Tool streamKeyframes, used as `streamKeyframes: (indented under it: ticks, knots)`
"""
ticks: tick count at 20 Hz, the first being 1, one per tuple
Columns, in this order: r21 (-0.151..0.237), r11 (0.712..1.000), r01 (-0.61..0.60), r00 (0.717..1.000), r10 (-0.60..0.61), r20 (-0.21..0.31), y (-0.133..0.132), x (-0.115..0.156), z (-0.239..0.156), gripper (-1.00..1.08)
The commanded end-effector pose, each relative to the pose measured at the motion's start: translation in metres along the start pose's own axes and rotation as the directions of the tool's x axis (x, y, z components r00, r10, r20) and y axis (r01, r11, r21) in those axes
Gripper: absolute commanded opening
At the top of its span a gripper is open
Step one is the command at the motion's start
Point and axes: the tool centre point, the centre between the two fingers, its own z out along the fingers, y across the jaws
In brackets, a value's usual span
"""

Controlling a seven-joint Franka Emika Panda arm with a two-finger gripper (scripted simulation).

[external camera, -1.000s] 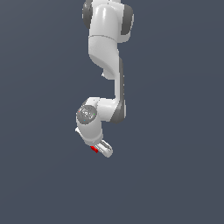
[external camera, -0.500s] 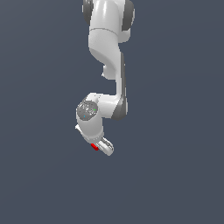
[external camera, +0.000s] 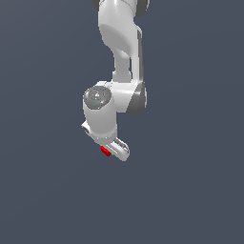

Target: Pick up the red cube and move it to a goal position.

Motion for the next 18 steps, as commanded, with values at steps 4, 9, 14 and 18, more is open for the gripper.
streamKeyframes:
  ticks: [4, 9, 14, 18]
  knots:
    - [0.001, 1.000, 0.000, 1.000, 0.000, -0.001, -0.010, -0.012, -0.066, -1.00]
    - [0.000, 1.000, -0.001, 1.000, 0.001, -0.002, -0.019, -0.023, -0.125, -1.00]
    - [0.000, 1.000, -0.001, 1.000, 0.001, -0.002, -0.028, -0.033, -0.183, -1.00]
    - [0.000, 1.000, -0.001, 1.000, 0.001, -0.002, -0.035, -0.041, -0.228, -1.00]
